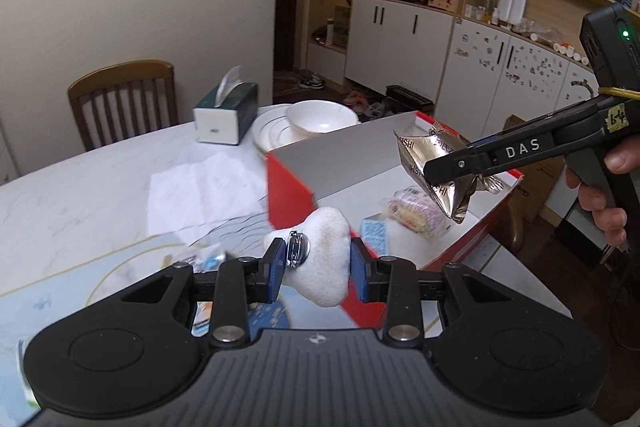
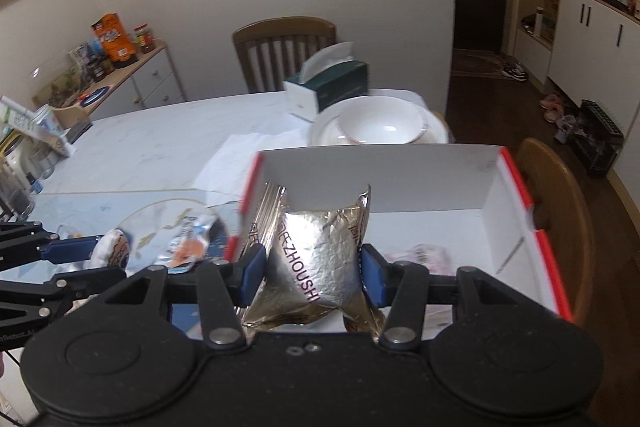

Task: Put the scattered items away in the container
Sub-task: 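Carry the tooth plush and gold bag with both tools into the shoebox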

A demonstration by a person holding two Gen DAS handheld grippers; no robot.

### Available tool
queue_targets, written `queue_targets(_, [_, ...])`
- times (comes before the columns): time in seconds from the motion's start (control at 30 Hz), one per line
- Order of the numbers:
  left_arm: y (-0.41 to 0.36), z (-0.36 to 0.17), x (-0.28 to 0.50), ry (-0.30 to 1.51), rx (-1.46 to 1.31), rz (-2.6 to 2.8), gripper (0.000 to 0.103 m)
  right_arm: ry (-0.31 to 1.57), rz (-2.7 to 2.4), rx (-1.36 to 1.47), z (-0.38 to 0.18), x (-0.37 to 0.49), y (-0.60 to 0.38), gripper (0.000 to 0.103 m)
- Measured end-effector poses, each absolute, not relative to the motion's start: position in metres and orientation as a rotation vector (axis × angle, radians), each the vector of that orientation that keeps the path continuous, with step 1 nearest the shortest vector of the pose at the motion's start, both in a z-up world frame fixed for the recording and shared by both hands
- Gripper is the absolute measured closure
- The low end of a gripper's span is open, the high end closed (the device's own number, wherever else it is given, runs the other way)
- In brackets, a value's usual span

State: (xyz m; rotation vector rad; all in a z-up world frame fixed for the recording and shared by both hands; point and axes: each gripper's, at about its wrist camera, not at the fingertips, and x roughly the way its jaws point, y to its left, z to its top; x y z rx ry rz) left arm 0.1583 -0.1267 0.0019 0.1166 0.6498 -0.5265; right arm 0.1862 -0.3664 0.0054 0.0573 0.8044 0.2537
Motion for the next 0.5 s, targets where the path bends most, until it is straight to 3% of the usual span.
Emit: queue_targets(0.5, [-0.212,-0.002,0.205,0.636,0.224,-0.609,0.07,0.809,0.191,0.035,-0.007,0.213,-0.421,0.053])
